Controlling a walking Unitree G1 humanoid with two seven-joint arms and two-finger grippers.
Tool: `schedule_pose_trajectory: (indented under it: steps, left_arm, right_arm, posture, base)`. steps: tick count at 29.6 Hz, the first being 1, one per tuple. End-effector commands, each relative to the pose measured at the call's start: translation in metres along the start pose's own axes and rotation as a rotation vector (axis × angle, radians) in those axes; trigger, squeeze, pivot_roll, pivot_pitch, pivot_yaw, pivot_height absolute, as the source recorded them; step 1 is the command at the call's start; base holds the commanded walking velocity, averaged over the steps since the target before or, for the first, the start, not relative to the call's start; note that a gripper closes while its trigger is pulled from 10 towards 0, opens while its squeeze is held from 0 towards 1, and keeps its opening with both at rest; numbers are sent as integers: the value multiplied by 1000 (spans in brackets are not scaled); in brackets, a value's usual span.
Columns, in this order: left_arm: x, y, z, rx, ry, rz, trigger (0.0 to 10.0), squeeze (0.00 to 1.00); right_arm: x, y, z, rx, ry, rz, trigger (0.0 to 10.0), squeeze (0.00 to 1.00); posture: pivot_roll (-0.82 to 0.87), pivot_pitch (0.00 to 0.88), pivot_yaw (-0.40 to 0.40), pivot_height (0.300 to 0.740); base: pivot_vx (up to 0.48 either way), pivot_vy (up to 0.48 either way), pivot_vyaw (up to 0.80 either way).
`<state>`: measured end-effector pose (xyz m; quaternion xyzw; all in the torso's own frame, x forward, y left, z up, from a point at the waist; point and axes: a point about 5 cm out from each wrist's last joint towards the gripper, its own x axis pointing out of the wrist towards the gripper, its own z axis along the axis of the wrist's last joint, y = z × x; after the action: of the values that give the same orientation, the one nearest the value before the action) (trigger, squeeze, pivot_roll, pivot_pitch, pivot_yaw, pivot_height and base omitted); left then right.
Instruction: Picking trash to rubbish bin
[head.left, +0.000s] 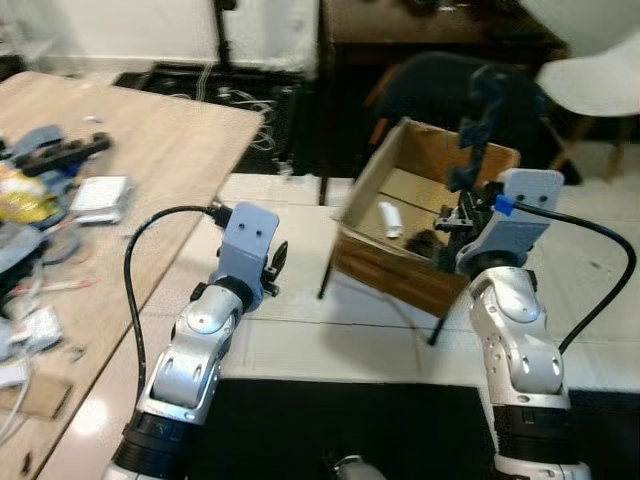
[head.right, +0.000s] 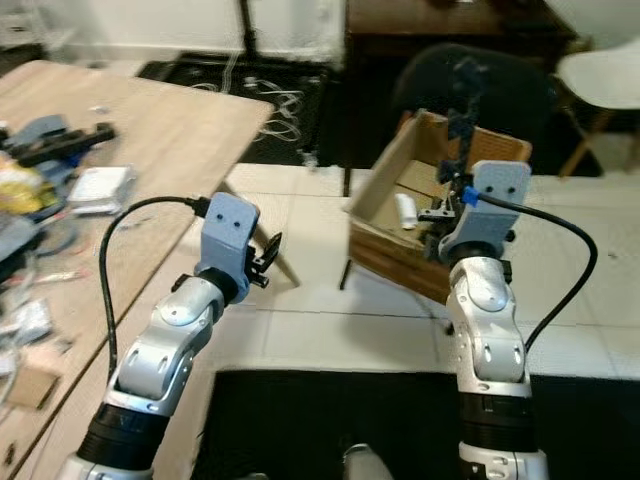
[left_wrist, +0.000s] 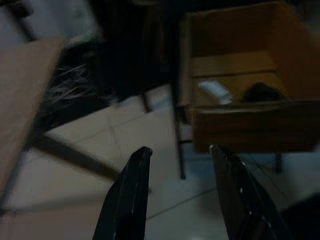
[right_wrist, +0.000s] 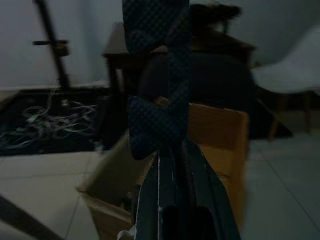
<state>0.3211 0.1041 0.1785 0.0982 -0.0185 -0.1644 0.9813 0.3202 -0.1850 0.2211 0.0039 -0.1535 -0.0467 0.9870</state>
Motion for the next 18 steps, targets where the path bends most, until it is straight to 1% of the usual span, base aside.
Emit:
schedule_pose_trajectory:
  steps: [1,10,18]
  left_arm:
    - [1,0,-4,6,23,-9,10000,0]
    - [0,-1,-7,15,31,-33,10000,0]
    - [-2,-5,-7,-16,37,-50,10000,0]
  right_arm:
    - [-3,0,-2,-12,11,-6,10000,0]
    - [-10,-5,-5,-22,22,-28,10000,0]
    - [-14,-6,-8,-23,40,-33,10000,0]
  posture:
    - [34,232,99,740]
    - [32,235,121,740]
    - [26,241,106,740]
  base:
    - [0,0,-800]
    - [0,0,-800]
    - [0,0,-800]
